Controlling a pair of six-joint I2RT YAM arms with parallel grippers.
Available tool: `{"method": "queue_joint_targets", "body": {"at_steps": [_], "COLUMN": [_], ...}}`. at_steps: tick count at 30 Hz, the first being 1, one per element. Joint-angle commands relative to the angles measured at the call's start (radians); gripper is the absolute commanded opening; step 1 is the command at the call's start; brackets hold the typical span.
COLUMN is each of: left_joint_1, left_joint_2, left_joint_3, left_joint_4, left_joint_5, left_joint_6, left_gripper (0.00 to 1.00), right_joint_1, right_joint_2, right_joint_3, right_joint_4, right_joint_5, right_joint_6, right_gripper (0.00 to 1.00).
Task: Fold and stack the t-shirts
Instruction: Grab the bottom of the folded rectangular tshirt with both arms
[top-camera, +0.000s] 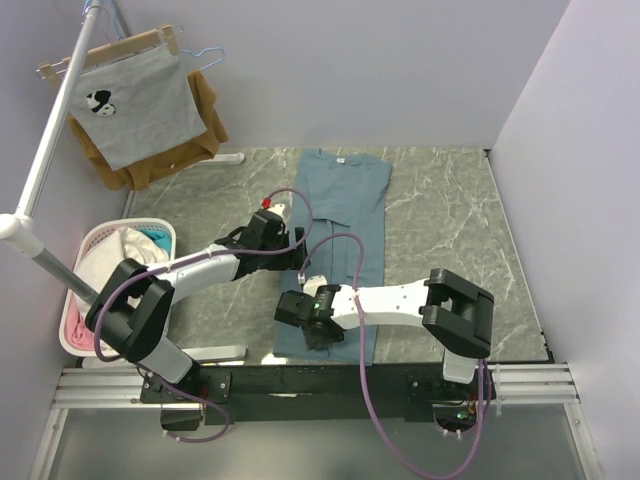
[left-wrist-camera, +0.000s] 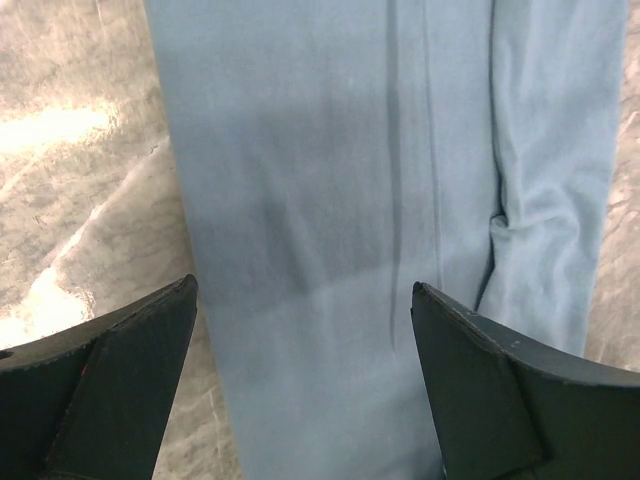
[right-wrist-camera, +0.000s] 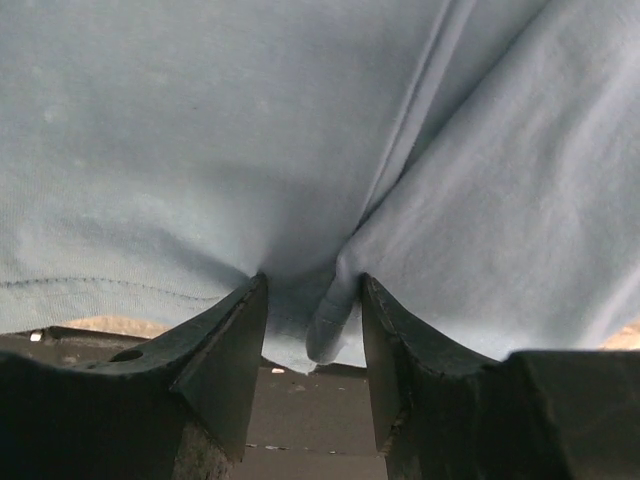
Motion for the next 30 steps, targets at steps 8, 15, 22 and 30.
{"method": "queue_joint_targets", "body": {"at_steps": [8, 15, 22, 30], "left_joint_1": [-0.019, -0.028, -0.031, -0.036], "left_joint_2": [-0.041, -0.040, -0.028, -0.020], "left_joint_3": [0.009, 0.010, 0.013, 0.027], "left_joint_4": [0.050, 0.050, 0.050, 0.044], "left_joint_5": [-0.017, -0.020, -0.023, -0.023], "left_joint_6": [-0.019, -0.022, -0.023, -0.016], "left_gripper": [0.93, 0.93, 0.93, 0.93], "right_joint_1": [0.028, 0.044, 0.048, 0.077], "right_joint_2": [-0.064, -0.095, -0.133, -0.174], "right_joint_3": [-0.056, -0.093, -0.104, -0.081], "right_joint_4": [-0.103, -0.102, -0.117, -0.195], "right_joint_5": [0.065, 0.075, 0.104, 0.108], "right_joint_6": [0.122, 0.148, 0.166, 0.162], "right_gripper": [0.46, 0.40, 0.24, 0.00]}}
